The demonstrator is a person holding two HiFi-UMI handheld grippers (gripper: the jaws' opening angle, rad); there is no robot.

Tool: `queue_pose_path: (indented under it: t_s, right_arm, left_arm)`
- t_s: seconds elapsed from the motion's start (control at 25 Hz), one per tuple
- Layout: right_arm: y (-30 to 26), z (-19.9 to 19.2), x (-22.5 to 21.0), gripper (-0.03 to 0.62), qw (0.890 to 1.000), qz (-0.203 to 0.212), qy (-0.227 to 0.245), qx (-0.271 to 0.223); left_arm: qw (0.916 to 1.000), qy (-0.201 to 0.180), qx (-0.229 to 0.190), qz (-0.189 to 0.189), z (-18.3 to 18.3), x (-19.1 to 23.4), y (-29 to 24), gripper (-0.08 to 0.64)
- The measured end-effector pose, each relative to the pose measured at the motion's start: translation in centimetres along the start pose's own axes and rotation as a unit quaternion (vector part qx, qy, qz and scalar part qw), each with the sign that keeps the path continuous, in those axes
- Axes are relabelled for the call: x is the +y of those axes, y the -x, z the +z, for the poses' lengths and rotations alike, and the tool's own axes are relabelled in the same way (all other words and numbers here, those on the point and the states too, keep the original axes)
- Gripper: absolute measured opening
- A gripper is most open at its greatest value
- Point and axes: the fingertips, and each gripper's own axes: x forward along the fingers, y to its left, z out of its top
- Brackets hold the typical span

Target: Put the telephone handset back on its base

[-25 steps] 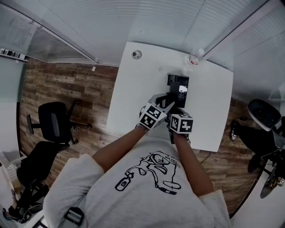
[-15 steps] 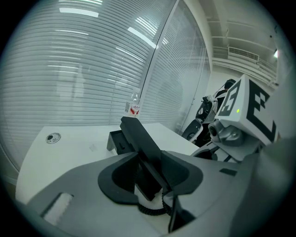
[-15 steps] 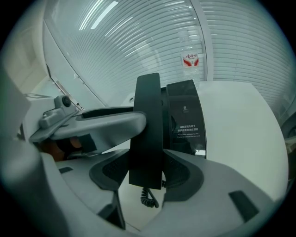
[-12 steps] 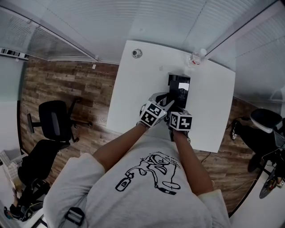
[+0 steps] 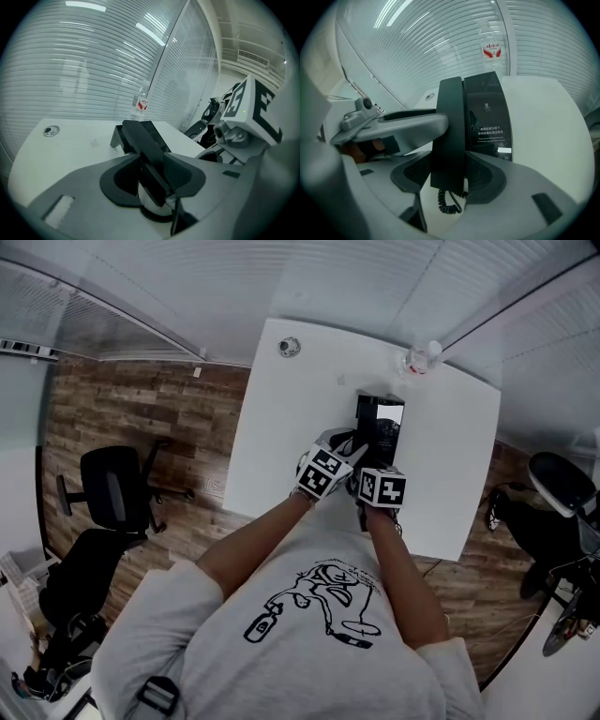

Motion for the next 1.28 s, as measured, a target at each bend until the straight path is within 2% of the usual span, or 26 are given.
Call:
queue_pose_path:
  t_s: [0.48, 0.88, 1.12, 1.28]
  right_arm:
    - [-0.9, 0.2, -0.7, 0.210, 1.000, -0.014, -0.008, 0.016]
    - [-0.9, 1.3, -0.8, 0.210, 1.000, -0.029, -0.008, 0.009]
    - [-1.1, 1.3, -0.9, 0.210, 0.999, -0.039, -0.002, 0.010]
    - [-1.3, 1.1, -0.8, 0.210, 1.000, -0.023, 0.005, 0.002]
  left_arm:
    - [0.9997, 0.017, 0.014, -0.007, -0.7, 1.0, -1.2, 0.140]
    - [0.9995, 0.032, 0.001, -0.010, 0.0, 1.7, -1.4, 0.141]
    - [0.9995, 0.028, 0.010, -0.005, -0.2, 1.9, -1.5, 0.143]
    - [0.9995, 0.017, 0.023, 0.014, -1.0, 2.5, -2.0, 0.125]
